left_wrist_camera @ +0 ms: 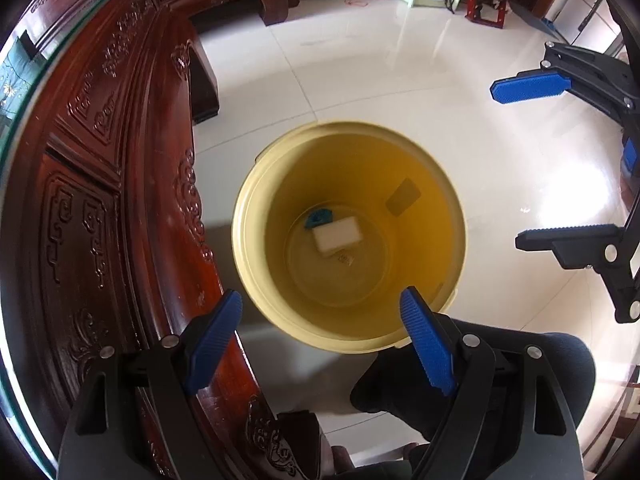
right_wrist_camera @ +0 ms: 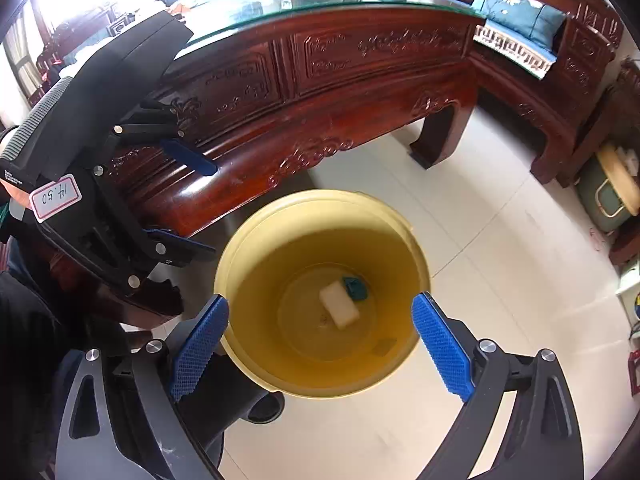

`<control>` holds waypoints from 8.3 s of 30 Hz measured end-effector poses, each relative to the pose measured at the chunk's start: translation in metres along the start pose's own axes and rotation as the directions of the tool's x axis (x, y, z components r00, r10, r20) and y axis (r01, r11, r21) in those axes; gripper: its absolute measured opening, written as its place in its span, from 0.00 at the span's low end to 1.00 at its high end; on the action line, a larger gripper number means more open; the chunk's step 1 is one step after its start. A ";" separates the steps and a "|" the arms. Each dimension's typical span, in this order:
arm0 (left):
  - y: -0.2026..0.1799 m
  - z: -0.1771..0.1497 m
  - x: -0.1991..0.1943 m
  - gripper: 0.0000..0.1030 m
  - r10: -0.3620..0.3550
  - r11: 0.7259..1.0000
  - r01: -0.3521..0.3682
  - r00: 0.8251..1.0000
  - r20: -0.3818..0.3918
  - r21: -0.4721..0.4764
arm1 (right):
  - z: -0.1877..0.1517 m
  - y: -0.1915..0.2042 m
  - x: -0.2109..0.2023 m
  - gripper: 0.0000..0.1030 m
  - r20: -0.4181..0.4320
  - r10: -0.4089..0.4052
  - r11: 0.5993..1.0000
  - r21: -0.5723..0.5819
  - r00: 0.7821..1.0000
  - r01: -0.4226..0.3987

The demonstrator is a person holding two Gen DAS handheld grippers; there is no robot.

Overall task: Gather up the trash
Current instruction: 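Return both grippers to the table and grasp the clear plastic bag with the left gripper, then grasp the white paper cards with the right gripper while the left gripper holds the bag, then carry the plastic bag and paper cards over the yellow bucket with both grippers, then open the left gripper to drop the bag, then the right to drop the cards, then move both grippers back toward the table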

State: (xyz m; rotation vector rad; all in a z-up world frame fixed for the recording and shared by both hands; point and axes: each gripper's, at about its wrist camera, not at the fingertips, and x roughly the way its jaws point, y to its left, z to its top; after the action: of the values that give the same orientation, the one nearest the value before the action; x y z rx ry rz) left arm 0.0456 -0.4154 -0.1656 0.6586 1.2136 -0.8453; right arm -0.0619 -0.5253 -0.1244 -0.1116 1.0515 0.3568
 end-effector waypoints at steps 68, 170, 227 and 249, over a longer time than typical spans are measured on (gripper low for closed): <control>0.321 -0.323 -0.211 0.23 0.456 0.638 -0.012 0.811 0.365 -0.770 | 0.228 0.349 0.007 0.92 0.389 0.224 0.973 -0.143 0.894 -0.182; 0.014 0.010 -0.007 0.26 -0.061 0.985 0.076 0.993 0.100 -0.152 | -0.027 0.004 -0.021 0.07 0.042 -0.148 0.883 0.456 0.988 0.113; 0.034 0.001 -0.034 0.55 0.014 0.975 0.026 0.984 0.178 -0.221 | -0.007 0.025 -0.007 0.49 -0.069 -0.166 0.910 0.372 0.984 0.180; 0.041 -0.083 -0.139 0.76 0.151 0.970 -0.045 0.882 0.446 -0.239 | 0.026 0.088 -0.077 0.87 0.221 -0.322 0.895 0.389 0.920 0.220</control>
State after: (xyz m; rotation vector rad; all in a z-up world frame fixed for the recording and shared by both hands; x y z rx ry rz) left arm 0.0193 -0.2968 -0.0504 0.3060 0.8151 -0.7144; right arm -0.1051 -0.4543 -0.0377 0.1162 0.7882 -0.0809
